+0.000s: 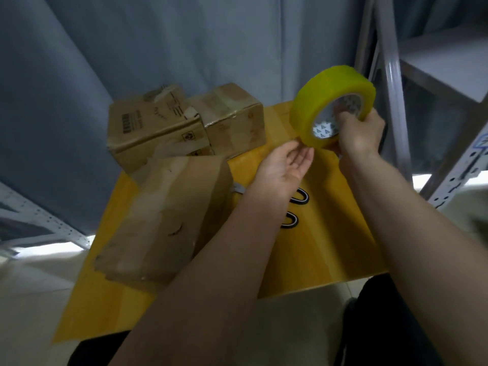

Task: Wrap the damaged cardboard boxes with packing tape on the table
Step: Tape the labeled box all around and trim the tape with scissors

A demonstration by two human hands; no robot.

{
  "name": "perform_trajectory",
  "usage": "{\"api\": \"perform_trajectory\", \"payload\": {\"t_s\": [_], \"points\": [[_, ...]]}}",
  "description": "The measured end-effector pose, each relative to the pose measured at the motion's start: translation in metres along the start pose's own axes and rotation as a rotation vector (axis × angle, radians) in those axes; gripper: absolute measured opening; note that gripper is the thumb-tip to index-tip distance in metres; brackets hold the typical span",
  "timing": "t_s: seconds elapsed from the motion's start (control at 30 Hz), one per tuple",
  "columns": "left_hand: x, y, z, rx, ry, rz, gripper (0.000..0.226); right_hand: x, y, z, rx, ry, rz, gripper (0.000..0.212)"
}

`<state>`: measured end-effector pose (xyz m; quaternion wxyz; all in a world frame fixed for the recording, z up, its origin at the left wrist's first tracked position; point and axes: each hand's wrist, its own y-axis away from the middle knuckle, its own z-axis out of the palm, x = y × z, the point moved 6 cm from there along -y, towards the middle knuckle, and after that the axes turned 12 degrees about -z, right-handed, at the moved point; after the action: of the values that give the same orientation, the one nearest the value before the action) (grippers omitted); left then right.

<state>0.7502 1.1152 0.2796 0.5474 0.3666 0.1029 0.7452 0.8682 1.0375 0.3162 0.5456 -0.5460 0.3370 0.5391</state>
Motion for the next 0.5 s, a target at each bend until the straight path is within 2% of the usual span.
{"api": "perform_trajectory", "payload": {"t_s": [0.1,0.2,0.33,0.43,0.5], "points": [[0.009,0.029,-0.003,0.014,0.096,-0.034,0.017,-0.018,0.023,0.015,-0.021,-0.119,0.010,0.012],[0.034,0.064,-0.014,0.031,0.054,0.004,0.016,-0.034,0.049,0.037,-0.098,-0.251,0.092,0.015],[0.087,0.111,-0.037,0.125,-0.148,0.216,0.016,-0.051,0.084,0.076,-0.268,-0.418,0.185,0.016],[0.128,0.139,-0.067,0.316,-0.316,0.410,0.018,-0.059,0.111,0.105,-0.389,-0.312,0.099,0.017],[0.147,0.152,-0.087,0.418,-0.408,0.477,0.015,-0.060,0.124,0.121,-0.417,-0.218,0.043,0.019]]}}
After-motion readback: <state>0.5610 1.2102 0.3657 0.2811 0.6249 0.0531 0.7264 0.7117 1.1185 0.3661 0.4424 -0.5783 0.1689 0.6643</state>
